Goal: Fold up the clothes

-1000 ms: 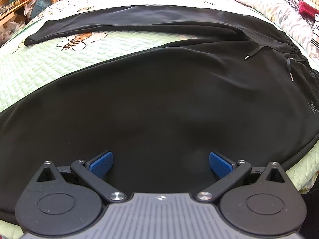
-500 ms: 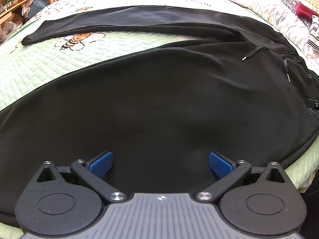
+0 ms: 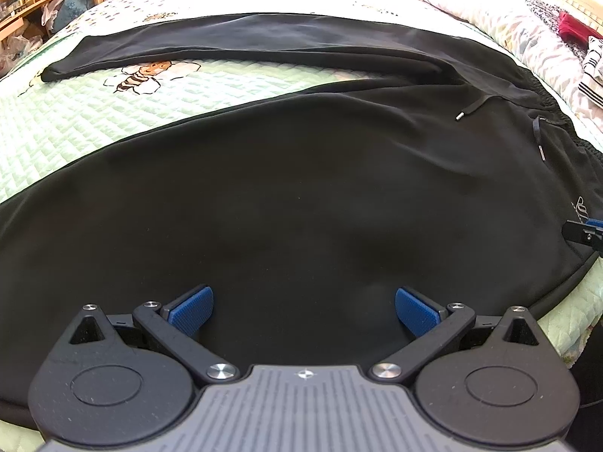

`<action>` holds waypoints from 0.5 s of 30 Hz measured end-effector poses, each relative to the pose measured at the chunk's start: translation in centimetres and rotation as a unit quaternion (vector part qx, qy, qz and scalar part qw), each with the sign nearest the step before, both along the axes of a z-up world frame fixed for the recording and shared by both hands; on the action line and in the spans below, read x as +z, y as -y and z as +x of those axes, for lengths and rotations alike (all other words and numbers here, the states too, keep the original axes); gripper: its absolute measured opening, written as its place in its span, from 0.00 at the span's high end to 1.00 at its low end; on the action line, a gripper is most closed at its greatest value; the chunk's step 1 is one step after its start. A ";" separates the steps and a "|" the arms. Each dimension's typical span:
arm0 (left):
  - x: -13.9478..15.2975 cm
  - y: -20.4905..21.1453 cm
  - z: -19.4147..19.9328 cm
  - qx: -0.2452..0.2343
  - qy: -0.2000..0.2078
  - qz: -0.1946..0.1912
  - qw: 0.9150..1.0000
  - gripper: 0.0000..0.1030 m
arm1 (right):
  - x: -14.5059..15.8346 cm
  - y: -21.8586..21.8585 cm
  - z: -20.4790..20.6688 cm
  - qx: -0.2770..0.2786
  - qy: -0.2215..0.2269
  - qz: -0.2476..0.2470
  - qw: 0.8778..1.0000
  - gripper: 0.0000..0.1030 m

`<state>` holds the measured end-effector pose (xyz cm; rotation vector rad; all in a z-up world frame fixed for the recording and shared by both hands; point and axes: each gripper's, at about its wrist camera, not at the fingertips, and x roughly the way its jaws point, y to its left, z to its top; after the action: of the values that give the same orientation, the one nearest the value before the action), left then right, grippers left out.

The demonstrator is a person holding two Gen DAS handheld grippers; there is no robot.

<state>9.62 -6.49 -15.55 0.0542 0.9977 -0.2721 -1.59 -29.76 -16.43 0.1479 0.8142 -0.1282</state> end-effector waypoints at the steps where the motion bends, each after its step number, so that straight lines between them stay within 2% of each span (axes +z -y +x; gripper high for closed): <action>1: 0.0 -0.1 -0.1 -0.002 0.000 -0.001 1.000 0.00 | 0.0 -0.5 -0.1 0.006 0.000 0.000 1.000 0.31; 7: 0.2 -1.1 -0.8 -0.006 -0.001 -0.005 1.000 0.00 | -0.5 -3.6 -0.5 0.045 -0.001 0.000 0.999 0.31; 11: 0.6 -4.5 -2.1 0.031 0.000 -0.007 0.999 0.01 | -0.7 -5.7 -0.8 0.072 -0.001 0.000 0.997 0.28; 13: 0.7 -7.3 -2.8 0.058 0.001 -0.014 0.998 0.01 | -0.9 -6.7 -1.0 0.085 -0.001 0.000 0.996 0.23; 15: 0.7 -10.2 -3.3 0.086 0.004 -0.022 0.996 0.01 | -0.6 -7.2 -1.0 0.089 -0.005 0.004 0.996 0.22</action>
<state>6.30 3.67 -14.88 -0.0699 0.9815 -0.1353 -2.59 -22.59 -17.04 0.0814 0.8332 0.0426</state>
